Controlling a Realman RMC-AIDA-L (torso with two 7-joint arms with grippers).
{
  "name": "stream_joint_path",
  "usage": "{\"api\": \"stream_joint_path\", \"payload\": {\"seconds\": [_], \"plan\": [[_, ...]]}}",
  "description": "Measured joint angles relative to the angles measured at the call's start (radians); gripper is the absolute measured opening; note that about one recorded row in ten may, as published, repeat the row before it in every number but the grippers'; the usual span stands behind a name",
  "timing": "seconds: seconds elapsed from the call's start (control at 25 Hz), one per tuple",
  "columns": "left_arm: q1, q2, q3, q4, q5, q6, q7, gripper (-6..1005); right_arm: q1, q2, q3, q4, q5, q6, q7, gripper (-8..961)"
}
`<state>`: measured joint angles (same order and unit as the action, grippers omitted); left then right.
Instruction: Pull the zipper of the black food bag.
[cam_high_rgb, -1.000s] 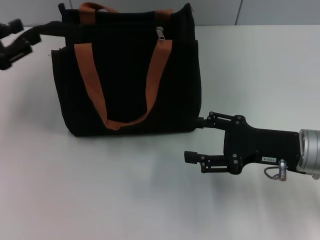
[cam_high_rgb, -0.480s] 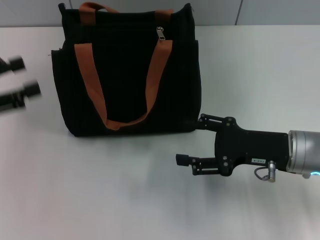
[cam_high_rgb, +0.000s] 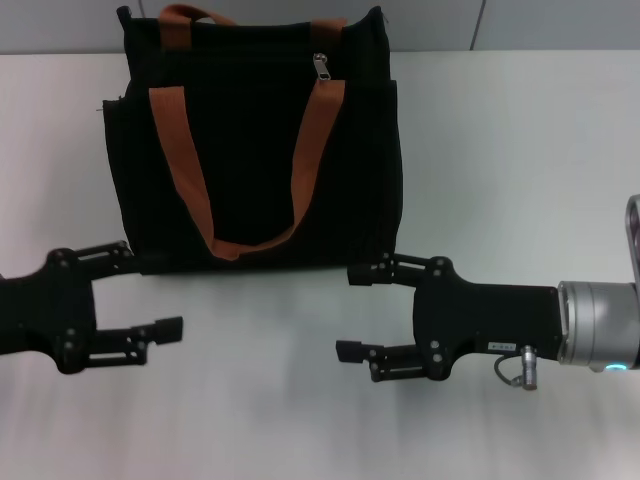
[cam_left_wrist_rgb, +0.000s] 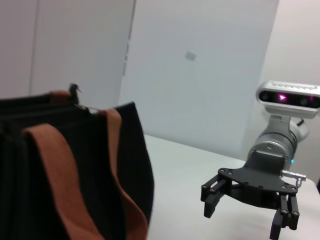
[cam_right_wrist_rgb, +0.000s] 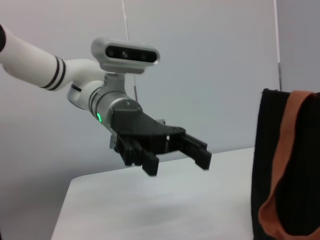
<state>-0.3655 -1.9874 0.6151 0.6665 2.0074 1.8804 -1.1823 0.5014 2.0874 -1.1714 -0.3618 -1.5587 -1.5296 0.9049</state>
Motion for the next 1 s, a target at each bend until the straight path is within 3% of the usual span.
{"api": "stream_joint_path", "payload": {"seconds": [1.0], "plan": [[0.001, -0.006, 0.000, -0.045, 0.019, 0.002, 0.040, 802, 0.040, 0.000, -0.017, 0.015, 0.003, 0.008, -0.005, 826]]}}
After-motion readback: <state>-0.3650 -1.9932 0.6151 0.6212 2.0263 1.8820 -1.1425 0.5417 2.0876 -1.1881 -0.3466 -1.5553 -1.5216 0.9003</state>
